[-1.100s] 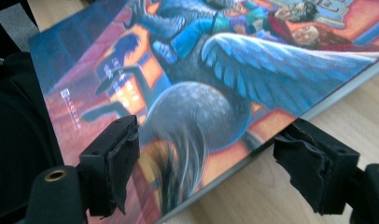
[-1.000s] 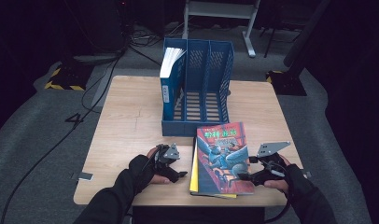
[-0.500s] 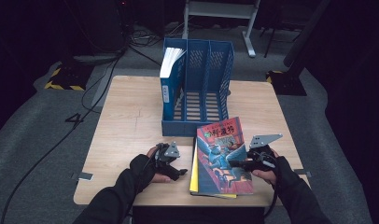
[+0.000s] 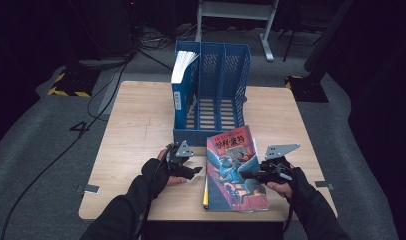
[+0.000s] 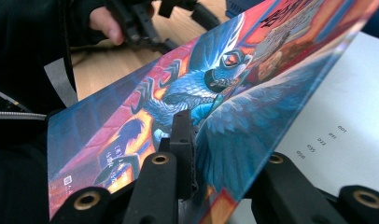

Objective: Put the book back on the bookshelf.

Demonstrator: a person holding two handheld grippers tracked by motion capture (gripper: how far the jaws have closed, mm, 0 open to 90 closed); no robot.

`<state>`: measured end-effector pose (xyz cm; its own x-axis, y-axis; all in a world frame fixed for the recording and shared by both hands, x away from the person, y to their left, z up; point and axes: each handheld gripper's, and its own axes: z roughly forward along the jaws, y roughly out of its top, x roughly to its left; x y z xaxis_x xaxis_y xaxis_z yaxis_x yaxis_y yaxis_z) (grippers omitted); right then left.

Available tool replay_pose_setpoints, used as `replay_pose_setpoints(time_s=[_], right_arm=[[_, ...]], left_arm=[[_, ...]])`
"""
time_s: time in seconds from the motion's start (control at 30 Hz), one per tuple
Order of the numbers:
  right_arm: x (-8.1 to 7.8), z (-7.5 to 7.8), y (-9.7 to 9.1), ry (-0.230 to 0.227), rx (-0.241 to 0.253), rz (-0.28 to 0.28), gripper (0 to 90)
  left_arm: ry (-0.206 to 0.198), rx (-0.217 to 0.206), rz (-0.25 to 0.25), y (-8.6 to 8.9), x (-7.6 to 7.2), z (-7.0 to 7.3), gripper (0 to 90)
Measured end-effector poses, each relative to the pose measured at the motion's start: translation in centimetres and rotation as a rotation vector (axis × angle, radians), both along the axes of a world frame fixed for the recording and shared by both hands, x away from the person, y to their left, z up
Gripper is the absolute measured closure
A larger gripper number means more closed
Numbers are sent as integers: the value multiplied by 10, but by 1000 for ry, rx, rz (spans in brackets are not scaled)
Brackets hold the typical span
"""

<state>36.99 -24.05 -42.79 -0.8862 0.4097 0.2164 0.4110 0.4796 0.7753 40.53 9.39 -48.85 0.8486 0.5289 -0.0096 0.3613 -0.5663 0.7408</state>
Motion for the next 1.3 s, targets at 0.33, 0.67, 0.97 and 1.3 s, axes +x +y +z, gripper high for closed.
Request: replay_pose_setpoints(time_s=[0.33,0.67,0.97,1.3], right_arm=[[-5,0,15,-21,-7,28,766],[-18,8,11,-121,54,44,779],[-32,20,0,-197,128,59,784],[-38,25,-8,-225,176,75,784]], left_arm=[[-31,-34,29,-4,9,4,357],[-78,-117,38,2,5,21,520],[-60,-184,-13,-4,5,40,609],[-66,-203,-51,-14,6,53,618]])
